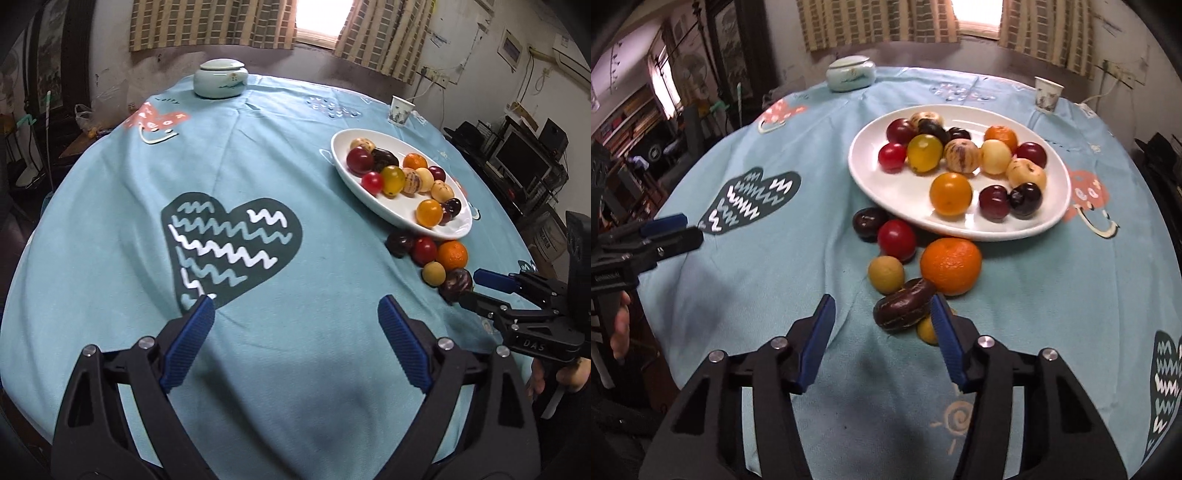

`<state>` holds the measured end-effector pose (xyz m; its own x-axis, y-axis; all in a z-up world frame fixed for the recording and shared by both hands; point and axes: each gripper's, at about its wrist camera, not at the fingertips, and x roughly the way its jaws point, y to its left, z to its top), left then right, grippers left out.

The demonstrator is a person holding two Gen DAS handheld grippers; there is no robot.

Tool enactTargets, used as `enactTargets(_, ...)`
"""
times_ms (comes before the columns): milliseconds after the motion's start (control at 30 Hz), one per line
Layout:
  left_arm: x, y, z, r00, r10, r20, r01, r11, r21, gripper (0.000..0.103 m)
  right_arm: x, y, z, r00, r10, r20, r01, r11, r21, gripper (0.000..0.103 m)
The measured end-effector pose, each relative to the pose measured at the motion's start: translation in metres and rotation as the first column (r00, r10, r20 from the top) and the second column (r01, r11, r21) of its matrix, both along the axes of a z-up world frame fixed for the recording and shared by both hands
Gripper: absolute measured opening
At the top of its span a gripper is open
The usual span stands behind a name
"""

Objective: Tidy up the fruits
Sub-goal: 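Move both open tools back toward the remaining fruit cluster, then grasp a dark plum with the right tool while the left tool grasps a small pear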

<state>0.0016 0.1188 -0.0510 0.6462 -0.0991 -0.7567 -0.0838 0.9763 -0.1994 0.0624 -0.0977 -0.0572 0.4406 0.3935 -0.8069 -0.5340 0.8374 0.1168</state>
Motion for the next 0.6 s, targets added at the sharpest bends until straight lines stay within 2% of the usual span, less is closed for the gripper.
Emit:
enactTargets(200, -0.002, 0.003, 0.001, 1.0, 0.008, -0.008, -0.008, 1.0, -0.009, 0.092, 0.008, 0.015, -0.014, 0.999, 0.008, 0.031, -0.003, 0.986, -0.169, 0.055)
enactTargets(233, -0.002, 0.0, 0.002, 1.0, 0.003, -0.008, -0.003, 1.0, -0.005, 0.092, 0.009, 0.016, -0.015, 0.999, 0.012, 0.038, -0.005, 0.984, -0.177, 0.053)
enactTargets(267, 0.0, -0.004, 0.002, 1.0, -0.005, -0.01, 0.005, 1.0, -0.001, 0.092, 0.01, 0.017, -0.015, 0.999, 0.019, 0.042, -0.011, 0.983, -0.183, 0.043)
enactTargets(333, 0.004, -0.013, 0.001, 0.999, -0.025, -0.021, 0.025, 1.0, -0.003, 0.092, 0.01, 0.015, -0.014, 0.999, 0.024, 0.021, -0.021, 0.986, -0.166, 0.043)
enactTargets(400, 0.01, -0.025, 0.0, 0.998, -0.059, -0.029, 0.059, 0.998, -0.012, 0.092, 0.007, 0.006, -0.007, 1.0, 0.006, -0.012, -0.007, 0.994, -0.109, 0.042)
enactTargets(533, 0.026, -0.066, -0.003, 0.988, -0.155, -0.025, 0.156, 0.988, 0.021, 0.092, -0.013, -0.027, 0.014, 0.997, -0.075, 0.026, 0.076, 0.997, -0.02, 0.042)
enactTargets(600, 0.038, -0.088, -0.009, 0.979, -0.201, -0.026, 0.202, 0.979, 0.026, 0.092, -0.02, -0.05, 0.014, 0.99, -0.138, 0.037, 0.138, 0.99, 0.003, 0.042)
